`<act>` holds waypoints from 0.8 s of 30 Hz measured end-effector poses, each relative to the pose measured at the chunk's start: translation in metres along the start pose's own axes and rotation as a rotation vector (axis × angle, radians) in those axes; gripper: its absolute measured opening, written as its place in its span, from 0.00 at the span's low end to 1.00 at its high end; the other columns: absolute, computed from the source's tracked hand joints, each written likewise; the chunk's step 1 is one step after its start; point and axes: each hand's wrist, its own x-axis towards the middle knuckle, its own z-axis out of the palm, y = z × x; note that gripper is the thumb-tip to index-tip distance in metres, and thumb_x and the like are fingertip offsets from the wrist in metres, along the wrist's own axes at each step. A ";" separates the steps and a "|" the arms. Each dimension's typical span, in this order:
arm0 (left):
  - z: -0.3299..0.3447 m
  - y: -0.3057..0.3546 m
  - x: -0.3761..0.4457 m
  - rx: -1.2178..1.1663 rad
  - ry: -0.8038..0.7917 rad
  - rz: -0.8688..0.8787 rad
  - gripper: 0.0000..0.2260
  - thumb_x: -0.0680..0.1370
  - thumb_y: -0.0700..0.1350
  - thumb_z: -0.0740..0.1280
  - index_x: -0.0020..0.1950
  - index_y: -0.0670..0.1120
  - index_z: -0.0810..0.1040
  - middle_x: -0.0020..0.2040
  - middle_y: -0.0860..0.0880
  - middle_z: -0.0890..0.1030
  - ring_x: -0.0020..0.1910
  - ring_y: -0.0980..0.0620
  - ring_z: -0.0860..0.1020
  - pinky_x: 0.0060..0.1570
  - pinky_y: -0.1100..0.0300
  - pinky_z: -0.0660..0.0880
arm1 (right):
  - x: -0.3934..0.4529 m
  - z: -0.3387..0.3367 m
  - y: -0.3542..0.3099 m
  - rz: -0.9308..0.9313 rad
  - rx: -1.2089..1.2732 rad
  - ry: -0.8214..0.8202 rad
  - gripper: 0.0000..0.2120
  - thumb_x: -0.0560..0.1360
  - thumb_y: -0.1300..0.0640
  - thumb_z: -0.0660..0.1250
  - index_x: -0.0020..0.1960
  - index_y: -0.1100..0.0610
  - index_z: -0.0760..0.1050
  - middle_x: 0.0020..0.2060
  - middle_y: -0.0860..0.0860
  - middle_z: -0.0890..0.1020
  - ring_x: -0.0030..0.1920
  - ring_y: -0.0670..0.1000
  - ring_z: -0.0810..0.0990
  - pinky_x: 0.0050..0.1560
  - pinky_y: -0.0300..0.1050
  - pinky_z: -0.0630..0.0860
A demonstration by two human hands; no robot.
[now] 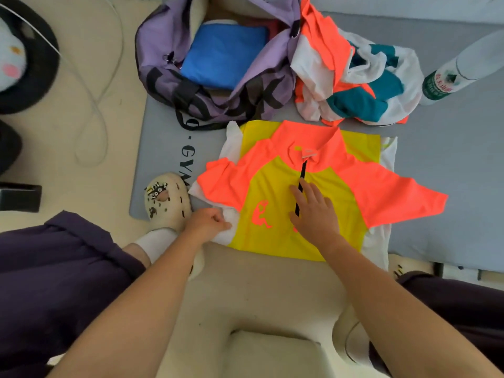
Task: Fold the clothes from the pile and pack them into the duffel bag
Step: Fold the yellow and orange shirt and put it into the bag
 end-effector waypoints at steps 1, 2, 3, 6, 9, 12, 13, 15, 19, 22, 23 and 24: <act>-0.008 -0.001 -0.001 0.120 -0.045 -0.016 0.13 0.75 0.48 0.72 0.35 0.47 0.73 0.34 0.49 0.78 0.39 0.46 0.78 0.38 0.57 0.74 | 0.000 0.002 0.000 0.000 -0.023 0.029 0.30 0.76 0.48 0.64 0.75 0.51 0.61 0.76 0.52 0.61 0.75 0.56 0.60 0.64 0.59 0.69; -0.016 -0.001 -0.003 0.254 -0.106 -0.051 0.11 0.76 0.47 0.72 0.37 0.45 0.75 0.36 0.45 0.82 0.39 0.44 0.81 0.41 0.54 0.78 | 0.002 0.004 -0.003 0.011 -0.040 0.054 0.29 0.75 0.48 0.63 0.74 0.52 0.63 0.75 0.53 0.64 0.74 0.57 0.63 0.62 0.59 0.69; -0.023 -0.001 -0.004 0.354 -0.149 -0.083 0.11 0.76 0.47 0.71 0.38 0.42 0.77 0.37 0.43 0.83 0.38 0.43 0.82 0.43 0.52 0.80 | 0.005 0.004 -0.007 0.029 -0.050 0.080 0.27 0.75 0.47 0.64 0.72 0.54 0.66 0.73 0.55 0.67 0.71 0.59 0.66 0.60 0.60 0.70; -0.035 0.007 -0.001 0.298 0.052 -0.029 0.12 0.75 0.47 0.68 0.35 0.43 0.73 0.34 0.45 0.78 0.37 0.43 0.78 0.34 0.55 0.73 | 0.022 0.000 -0.025 0.084 -0.068 0.177 0.24 0.72 0.46 0.69 0.62 0.58 0.73 0.61 0.60 0.76 0.60 0.62 0.74 0.55 0.61 0.73; -0.042 0.023 0.009 0.076 0.496 0.096 0.10 0.75 0.51 0.67 0.44 0.45 0.73 0.42 0.47 0.75 0.42 0.46 0.74 0.37 0.55 0.67 | 0.040 -0.004 -0.035 0.071 -0.026 0.232 0.30 0.72 0.42 0.67 0.68 0.57 0.71 0.67 0.63 0.72 0.68 0.64 0.70 0.61 0.65 0.69; -0.044 0.037 0.029 0.057 0.521 0.231 0.18 0.74 0.53 0.68 0.59 0.46 0.73 0.58 0.46 0.75 0.58 0.45 0.72 0.51 0.53 0.70 | 0.053 0.000 -0.035 0.021 -0.038 0.082 0.40 0.73 0.33 0.59 0.79 0.49 0.53 0.79 0.59 0.51 0.78 0.63 0.50 0.69 0.69 0.58; -0.044 0.041 0.036 0.058 0.488 0.250 0.22 0.74 0.54 0.69 0.64 0.46 0.72 0.63 0.46 0.73 0.62 0.45 0.71 0.56 0.51 0.70 | 0.055 0.003 -0.033 0.017 -0.059 0.043 0.43 0.72 0.30 0.58 0.80 0.47 0.48 0.79 0.58 0.46 0.78 0.62 0.45 0.70 0.70 0.55; -0.044 0.051 0.049 0.043 0.468 0.258 0.27 0.74 0.57 0.70 0.68 0.47 0.69 0.66 0.46 0.72 0.64 0.45 0.70 0.60 0.49 0.70 | 0.056 0.008 -0.030 0.010 -0.096 0.031 0.45 0.71 0.27 0.55 0.80 0.46 0.43 0.79 0.56 0.41 0.78 0.61 0.42 0.72 0.70 0.53; -0.046 0.075 0.077 -0.124 0.452 0.101 0.28 0.73 0.61 0.69 0.67 0.47 0.69 0.60 0.47 0.76 0.59 0.45 0.74 0.62 0.45 0.70 | 0.057 0.015 -0.023 -0.008 -0.157 0.065 0.45 0.72 0.25 0.49 0.80 0.47 0.42 0.79 0.57 0.41 0.78 0.60 0.41 0.71 0.71 0.53; -0.055 0.089 0.096 -0.225 0.396 0.073 0.13 0.75 0.58 0.68 0.47 0.49 0.74 0.44 0.50 0.76 0.49 0.45 0.77 0.52 0.52 0.72 | 0.059 0.019 -0.020 -0.015 -0.158 0.081 0.45 0.71 0.24 0.46 0.80 0.47 0.41 0.79 0.57 0.41 0.79 0.60 0.42 0.71 0.71 0.53; -0.060 0.091 0.100 -0.216 0.416 0.110 0.13 0.76 0.55 0.67 0.38 0.49 0.72 0.39 0.50 0.75 0.45 0.45 0.77 0.46 0.55 0.71 | 0.059 0.020 -0.019 -0.019 -0.159 0.088 0.45 0.71 0.24 0.44 0.80 0.47 0.41 0.79 0.57 0.41 0.79 0.60 0.42 0.71 0.71 0.53; -0.064 0.091 0.105 -0.213 0.442 0.150 0.15 0.77 0.53 0.67 0.33 0.49 0.70 0.37 0.48 0.73 0.42 0.44 0.75 0.40 0.57 0.67 | 0.059 0.021 -0.017 -0.023 -0.162 0.098 0.45 0.71 0.23 0.43 0.80 0.47 0.40 0.79 0.56 0.41 0.79 0.59 0.42 0.71 0.71 0.53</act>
